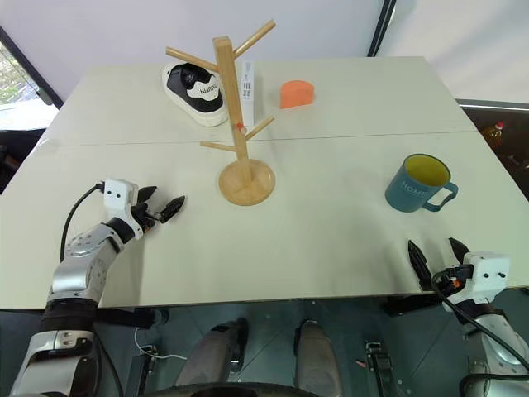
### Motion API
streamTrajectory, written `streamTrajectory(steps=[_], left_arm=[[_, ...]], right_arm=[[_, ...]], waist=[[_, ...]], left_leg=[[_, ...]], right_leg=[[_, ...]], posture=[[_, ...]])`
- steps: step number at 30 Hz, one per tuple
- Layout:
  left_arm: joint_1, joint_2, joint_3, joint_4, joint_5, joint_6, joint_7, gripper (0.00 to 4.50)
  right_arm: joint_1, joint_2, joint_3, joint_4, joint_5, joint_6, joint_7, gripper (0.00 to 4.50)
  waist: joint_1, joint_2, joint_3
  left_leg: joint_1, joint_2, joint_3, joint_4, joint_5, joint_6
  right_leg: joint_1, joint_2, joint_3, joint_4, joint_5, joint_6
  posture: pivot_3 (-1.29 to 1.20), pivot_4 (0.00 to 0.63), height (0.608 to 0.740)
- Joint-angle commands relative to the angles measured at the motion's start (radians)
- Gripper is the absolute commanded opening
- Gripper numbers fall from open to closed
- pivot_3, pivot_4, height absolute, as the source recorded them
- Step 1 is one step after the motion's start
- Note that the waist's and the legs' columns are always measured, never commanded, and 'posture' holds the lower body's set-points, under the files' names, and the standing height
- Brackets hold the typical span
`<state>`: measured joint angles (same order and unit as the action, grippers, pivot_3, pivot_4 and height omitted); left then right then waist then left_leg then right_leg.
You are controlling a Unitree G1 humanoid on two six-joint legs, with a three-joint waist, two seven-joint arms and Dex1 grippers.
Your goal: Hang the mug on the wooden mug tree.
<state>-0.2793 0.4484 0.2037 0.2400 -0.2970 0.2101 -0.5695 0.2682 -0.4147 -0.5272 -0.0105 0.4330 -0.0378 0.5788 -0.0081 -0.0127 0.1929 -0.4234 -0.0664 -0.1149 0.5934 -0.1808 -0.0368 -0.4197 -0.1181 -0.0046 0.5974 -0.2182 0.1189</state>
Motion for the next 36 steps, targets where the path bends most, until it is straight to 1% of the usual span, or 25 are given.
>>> streamTrajectory(steps=[1, 6, 14, 19, 24, 28, 31, 34, 36], left_arm=[[0.014, 0.01, 0.036, -0.056, -0.025, 0.009, 0.011, 4.5], [0.025, 0.008, 0.045, -0.079, -0.028, 0.022, 0.029, 4.5], [0.028, 0.013, 0.04, -0.108, -0.064, 0.055, 0.002, 4.5], [0.032, 0.002, 0.022, -0.209, -0.163, 0.148, -0.07, 4.5], [0.054, 0.001, -0.102, -0.387, -0.193, 0.219, -0.154, 4.5], [0.017, -0.016, -0.248, -0.514, -0.205, 0.276, -0.212, 4.5], [-0.022, -0.031, -0.319, -0.54, -0.198, 0.289, -0.241, 4.5], [-0.057, -0.044, -0.386, -0.544, -0.168, 0.271, -0.262, 4.5], [-0.07, -0.048, -0.413, -0.545, -0.157, 0.257, -0.275, 4.5]], right_arm=[[-0.008, -0.018, -0.013, 0.008, -0.001, -0.025, 0.005, 4.43], [-0.012, -0.022, -0.011, 0.017, -0.004, -0.024, 0.011, 4.43], [-0.017, -0.024, -0.02, 0.022, -0.014, -0.013, -0.012, 4.43], [-0.02, -0.029, -0.018, 0.024, -0.021, 0.004, -0.037, 4.43], [-0.032, -0.037, -0.022, 0.032, -0.028, 0.004, -0.061, 4.43], [-0.052, -0.038, -0.023, 0.047, -0.039, -0.009, -0.089, 4.43], [-0.083, -0.039, -0.019, 0.072, -0.06, -0.019, -0.121, 4.43], [-0.136, -0.041, -0.027, 0.122, -0.085, -0.032, -0.175, 4.43], [-0.167, -0.051, -0.026, 0.16, -0.103, -0.047, -0.198, 4.43]], waist=[[0.0, 0.0, 0.0], [0.0, 0.0, 0.0], [0.0, 0.0, 0.0], [-0.001, 0.0, 0.0], [0.0, 0.001, -0.001], [0.0, 0.001, -0.001], [-0.001, 0.001, -0.001], [-0.006, 0.002, -0.001], [-0.006, 0.003, -0.002]], left_leg=[[0.0, 0.0, 0.0, 0.0, 0.0, 0.0], [0.0, 0.0, 0.0, 0.001, 0.0, 0.0], [0.001, 0.0, 0.0, 0.001, 0.0, 0.0], [0.001, 0.0, 0.0, 0.002, 0.0, 0.0], [0.001, 0.0, 0.001, 0.002, 0.0, 0.0], [0.002, 0.0, 0.001, 0.003, 0.0, 0.0], [0.004, -0.001, 0.001, 0.003, 0.0, 0.001], [0.01, 0.0, 0.001, 0.003, 0.0, 0.0], [0.012, 0.0, 0.002, 0.003, 0.0, 0.0]], right_leg=[[0.0, 0.0, 0.0, 0.0, 0.0, 0.0], [0.0, 0.0, 0.0, 0.0, -0.001, 0.001], [0.0, 0.0, 0.0, 0.001, 0.0, 0.0], [0.001, 0.0, 0.0, 0.002, 0.0, 0.0], [0.001, 0.0, 0.0, 0.002, 0.001, -0.002], [0.003, 0.0, 0.0, 0.002, 0.001, -0.002], [0.005, 0.0, 0.0, 0.002, 0.001, -0.002], [0.01, 0.0, 0.0, 0.001, -0.001, 0.001], [0.013, 0.0, 0.0, 0.001, -0.001, 0.001]], posture=[[0.0, 0.15, 0.74], [0.0, 0.15, 0.74], [0.0, 0.15, 0.74], [0.0, 0.15, 0.74], [0.0, 0.15, 0.74], [0.0, 0.15, 0.74], [0.0, 0.15, 0.74], [0.0, 0.15, 0.74], [0.0, 0.15, 0.74]])
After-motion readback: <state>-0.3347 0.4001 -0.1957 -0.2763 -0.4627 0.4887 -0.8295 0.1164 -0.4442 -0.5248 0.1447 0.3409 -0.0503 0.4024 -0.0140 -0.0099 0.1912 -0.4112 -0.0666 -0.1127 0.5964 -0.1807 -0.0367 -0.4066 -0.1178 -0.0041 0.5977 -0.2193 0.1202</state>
